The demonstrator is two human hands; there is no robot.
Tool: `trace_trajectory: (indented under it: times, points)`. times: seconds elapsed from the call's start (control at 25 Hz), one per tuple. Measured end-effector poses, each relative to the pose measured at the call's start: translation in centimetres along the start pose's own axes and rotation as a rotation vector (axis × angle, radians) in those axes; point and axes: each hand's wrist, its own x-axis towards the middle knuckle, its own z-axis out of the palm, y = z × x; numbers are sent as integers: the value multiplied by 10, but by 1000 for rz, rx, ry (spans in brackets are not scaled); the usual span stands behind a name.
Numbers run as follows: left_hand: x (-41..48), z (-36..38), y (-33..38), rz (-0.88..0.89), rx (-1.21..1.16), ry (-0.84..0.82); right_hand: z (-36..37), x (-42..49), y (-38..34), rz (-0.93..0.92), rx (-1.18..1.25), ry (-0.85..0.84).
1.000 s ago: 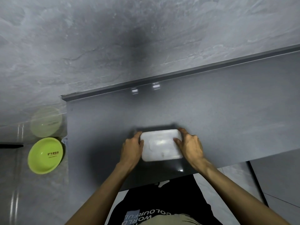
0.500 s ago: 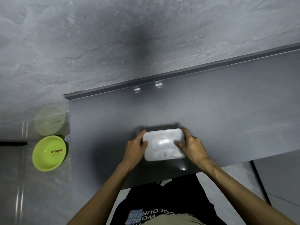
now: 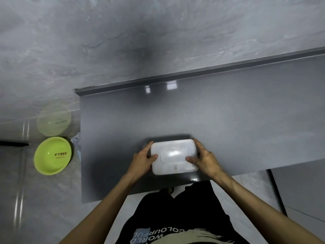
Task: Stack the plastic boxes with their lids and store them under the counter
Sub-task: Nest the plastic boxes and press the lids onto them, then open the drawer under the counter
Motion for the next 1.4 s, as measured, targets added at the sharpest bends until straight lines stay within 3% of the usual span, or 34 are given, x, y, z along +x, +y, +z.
trace_trajectory:
  times: [0.2, 0.4, 0.56, 0.64, 0.72, 0.88, 1.04, 1.4]
  points:
    - [-10, 10, -20, -8, -48, 114, 11, -6, 5, -11, 43, 32]
    - [-16, 18, -18, -28, -212, 68, 11, -13, 8, -72, 25, 9]
    - [-38, 11, -26, -111, -81, 428, -9, -17, 19, -97, -117, 54]
    - [-64, 23, -43, -131, -271, 557, -15, -35, 41, -106, -121, 194]
    - [-89, 50, -63, -196, -497, 522, -9, -56, 66, -171, -135, 277]
    - [-114, 112, -102, -423, -887, 260, 17, -92, 101, -233, -159, 217]
    - [-95, 137, -112, -529, -1159, 315, 39, -128, 129, -180, -42, 47]
    - [-62, 132, -112, -292, -1527, 291, 65, -153, 152, -104, 44, 58]
